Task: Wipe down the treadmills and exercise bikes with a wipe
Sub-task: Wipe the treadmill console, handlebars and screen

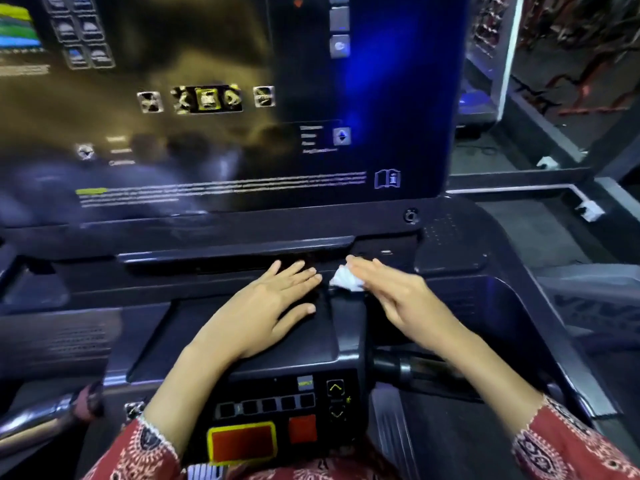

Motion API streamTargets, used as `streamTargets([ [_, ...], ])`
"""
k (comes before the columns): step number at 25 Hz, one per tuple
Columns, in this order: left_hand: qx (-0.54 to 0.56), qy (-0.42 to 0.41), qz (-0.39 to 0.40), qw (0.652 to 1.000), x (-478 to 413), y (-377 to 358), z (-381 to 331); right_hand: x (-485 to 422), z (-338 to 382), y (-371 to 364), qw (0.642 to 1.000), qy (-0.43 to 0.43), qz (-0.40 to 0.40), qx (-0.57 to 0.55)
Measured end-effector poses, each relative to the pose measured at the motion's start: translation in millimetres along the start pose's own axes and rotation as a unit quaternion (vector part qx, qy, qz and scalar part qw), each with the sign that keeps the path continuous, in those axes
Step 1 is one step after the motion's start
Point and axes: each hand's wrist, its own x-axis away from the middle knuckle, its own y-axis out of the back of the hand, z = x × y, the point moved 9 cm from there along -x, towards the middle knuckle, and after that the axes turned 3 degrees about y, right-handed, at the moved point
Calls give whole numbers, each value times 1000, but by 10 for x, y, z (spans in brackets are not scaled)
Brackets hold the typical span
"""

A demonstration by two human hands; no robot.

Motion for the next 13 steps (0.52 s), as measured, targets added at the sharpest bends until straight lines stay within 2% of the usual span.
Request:
streamTargets([
  [3, -3, 48, -22, 999, 338, 197, 183, -376, 520, -160, 997, 9, -23, -79],
  [7, -22, 141, -50, 989, 966, 485, 640, -837, 1156, -858, 992, 7, 63, -112],
  [13, -27, 307, -76, 948, 2318, 787, 1570, -1487, 2142, -1808, 980, 17, 138, -142],
])
